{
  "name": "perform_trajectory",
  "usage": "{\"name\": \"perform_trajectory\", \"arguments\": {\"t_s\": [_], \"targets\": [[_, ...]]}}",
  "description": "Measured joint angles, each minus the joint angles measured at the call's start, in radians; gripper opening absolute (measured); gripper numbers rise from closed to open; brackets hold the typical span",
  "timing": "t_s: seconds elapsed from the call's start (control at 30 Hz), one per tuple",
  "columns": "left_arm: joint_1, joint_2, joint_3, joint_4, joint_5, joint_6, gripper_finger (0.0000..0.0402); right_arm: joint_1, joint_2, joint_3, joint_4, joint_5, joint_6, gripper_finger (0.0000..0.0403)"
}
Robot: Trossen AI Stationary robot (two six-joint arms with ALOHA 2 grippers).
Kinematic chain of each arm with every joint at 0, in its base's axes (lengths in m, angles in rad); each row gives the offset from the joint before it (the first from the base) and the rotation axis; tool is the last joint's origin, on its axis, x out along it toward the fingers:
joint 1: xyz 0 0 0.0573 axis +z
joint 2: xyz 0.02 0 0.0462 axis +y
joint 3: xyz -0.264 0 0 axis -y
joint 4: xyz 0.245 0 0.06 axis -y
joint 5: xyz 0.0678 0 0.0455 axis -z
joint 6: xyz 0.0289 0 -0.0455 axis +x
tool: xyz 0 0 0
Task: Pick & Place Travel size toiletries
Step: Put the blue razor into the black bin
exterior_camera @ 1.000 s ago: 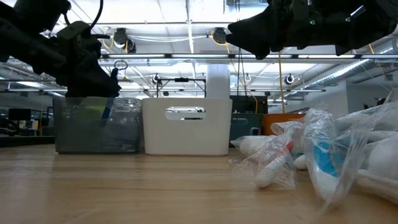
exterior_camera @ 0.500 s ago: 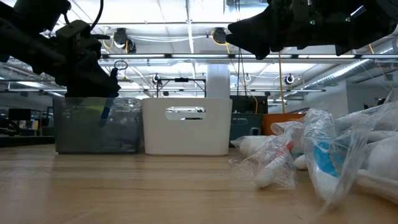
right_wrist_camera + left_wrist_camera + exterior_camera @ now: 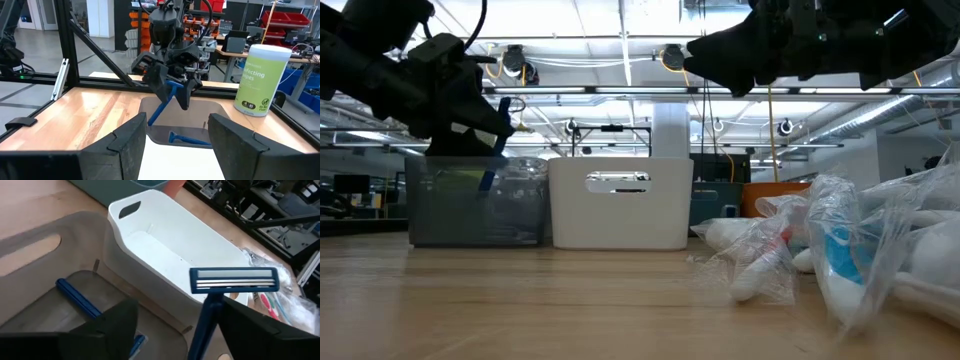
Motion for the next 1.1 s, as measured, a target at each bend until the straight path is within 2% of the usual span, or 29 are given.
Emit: {"name": "perform_trajectory", "arguments": {"t_s": [0.17, 0.33, 0.37, 0.47, 0.5, 0.53, 0.67, 0.7, 0.77, 0.8, 0.83, 0.97, 1.1], "targets": [[0.0, 0.0, 0.0, -0.025, 0.0, 0.045, 0.0294, -0.001, 0.0, 0.0, -0.016, 0.0, 0.036, 0.0201], [0.0, 0.0, 0.0, -0.025, -0.001, 0.286, 0.0294, -0.002, 0.0, 0.0, -0.018, 0.0, 0.036, 0.0201], [0.0, 0.0, 0.0, -0.024, -0.007, 0.248, 0.0292, -0.002, 0.0, 0.0, -0.018, 0.0, 0.035, 0.0201], [0.012, 0.0, 0.0, -0.027, -0.039, 0.007, 0.0285, -0.002, 0.0, 0.0, -0.017, 0.0, 0.035, 0.0201], [0.02, 0.0, 0.0, -0.028, -0.031, -0.017, 0.0282, -0.002, 0.0, 0.0, -0.017, 0.0, 0.035, 0.0201], [0.028, 0.0, 0.001, -0.028, -0.006, -0.01, 0.028, -0.002, 0.0, 0.0, -0.017, 0.0, 0.035, 0.0201], [0.031, 0.0, 0.001, -0.033, 0.071, 0.22, 0.0271, -0.002, 0.0, 0.0, -0.016, 0.0, 0.029, 0.0201], [0.031, 0.0, 0.001, -0.033, 0.063, 0.177, 0.0269, -0.002, 0.0, 0.0, -0.016, 0.0, 0.026, 0.0201], [0.037, 0.0, 0.001, -0.032, 0.014, -0.03, 0.0264, -0.002, 0.0, 0.0, -0.016, 0.0, 0.026, 0.0201], [0.043, 0.0, 0.001, -0.026, 0.001, -0.076, 0.0261, -0.002, 0.0, 0.0, -0.016, 0.0, 0.025, 0.0201], [0.048, 0.0, 0.001, -0.023, -0.001, -0.061, 0.0258, -0.002, 0.0, 0.0, -0.016, 0.0, 0.025, 0.0201], [0.051, 0.0, 0.004, -0.019, 0.026, 0.159, 0.0248, -0.002, 0.0, 0.0, -0.016, 0.0, 0.025, 0.0201], [0.051, 0.0, 0.013, 0.016, 0.025, 0.187, 0.0247, -0.001, 0.0, 0.0, -0.039, 0.031, 0.077, 0.0201]]}}
